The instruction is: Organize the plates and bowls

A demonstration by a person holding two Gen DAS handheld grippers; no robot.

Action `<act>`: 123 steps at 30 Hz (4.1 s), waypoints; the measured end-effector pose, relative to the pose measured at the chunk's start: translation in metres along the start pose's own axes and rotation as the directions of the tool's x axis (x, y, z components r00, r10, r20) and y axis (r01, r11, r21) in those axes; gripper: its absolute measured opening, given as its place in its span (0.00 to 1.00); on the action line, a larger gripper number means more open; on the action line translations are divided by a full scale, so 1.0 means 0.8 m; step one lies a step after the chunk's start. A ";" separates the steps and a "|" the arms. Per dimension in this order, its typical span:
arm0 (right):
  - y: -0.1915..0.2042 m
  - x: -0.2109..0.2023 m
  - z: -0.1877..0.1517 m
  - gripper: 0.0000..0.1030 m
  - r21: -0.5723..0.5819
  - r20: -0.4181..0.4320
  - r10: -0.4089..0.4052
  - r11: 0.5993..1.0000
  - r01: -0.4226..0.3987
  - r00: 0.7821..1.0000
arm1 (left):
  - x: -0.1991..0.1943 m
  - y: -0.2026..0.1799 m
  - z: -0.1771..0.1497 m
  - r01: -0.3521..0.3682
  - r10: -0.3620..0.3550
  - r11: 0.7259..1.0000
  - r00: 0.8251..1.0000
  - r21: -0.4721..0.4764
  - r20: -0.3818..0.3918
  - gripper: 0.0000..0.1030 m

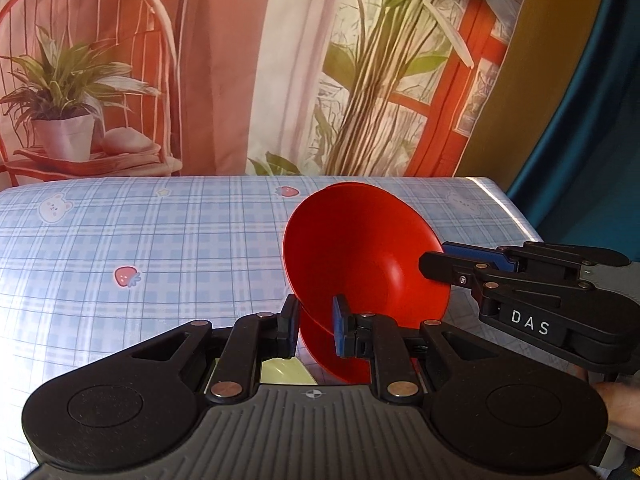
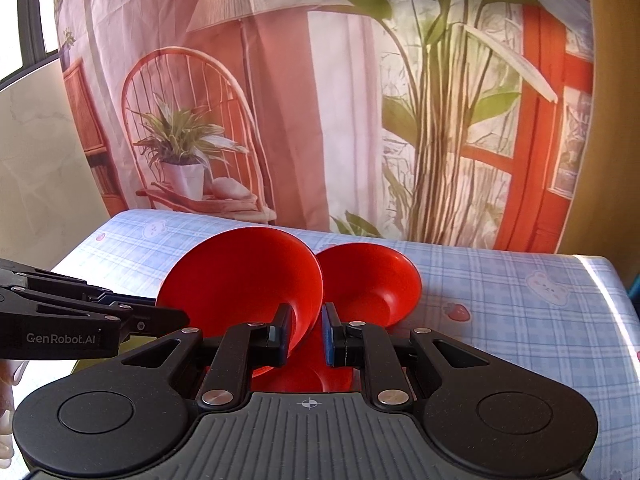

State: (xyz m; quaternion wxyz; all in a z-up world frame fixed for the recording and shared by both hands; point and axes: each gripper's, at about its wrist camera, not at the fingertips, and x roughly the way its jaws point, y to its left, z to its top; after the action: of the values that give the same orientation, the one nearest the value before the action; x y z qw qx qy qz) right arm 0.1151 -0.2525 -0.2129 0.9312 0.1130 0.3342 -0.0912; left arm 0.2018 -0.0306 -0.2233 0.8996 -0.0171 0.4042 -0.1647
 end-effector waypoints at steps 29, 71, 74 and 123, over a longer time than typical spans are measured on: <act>-0.027 0.014 -0.040 0.15 0.046 -0.036 0.000 0.999 0.002 0.999 | 0.034 -0.016 -0.013 -0.033 0.042 0.995 0.994 0.098 -0.098 0.19; -0.099 0.085 -0.006 0.23 0.176 -0.001 -0.039 0.984 0.039 0.999 | 0.135 -0.010 0.084 -0.012 0.009 0.999 0.996 -0.030 -0.089 0.20; -0.102 0.086 -0.010 0.22 0.184 0.006 -0.032 0.982 0.030 0.999 | 0.143 -0.007 0.085 0.009 -0.013 0.999 0.994 -0.040 -0.106 0.20; -0.055 -0.030 -0.022 0.20 0.200 0.097 -0.043 0.979 0.023 0.994 | -0.002 -0.070 0.041 0.042 -0.043 0.995 0.999 0.086 0.007 0.18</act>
State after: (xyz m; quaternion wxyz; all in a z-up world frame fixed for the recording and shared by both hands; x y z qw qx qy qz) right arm 0.0756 -0.2872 -0.2177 0.9293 0.1952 0.2778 -0.1451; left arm 0.2093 -0.0865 -0.1912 0.8975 0.0123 0.3925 -0.2008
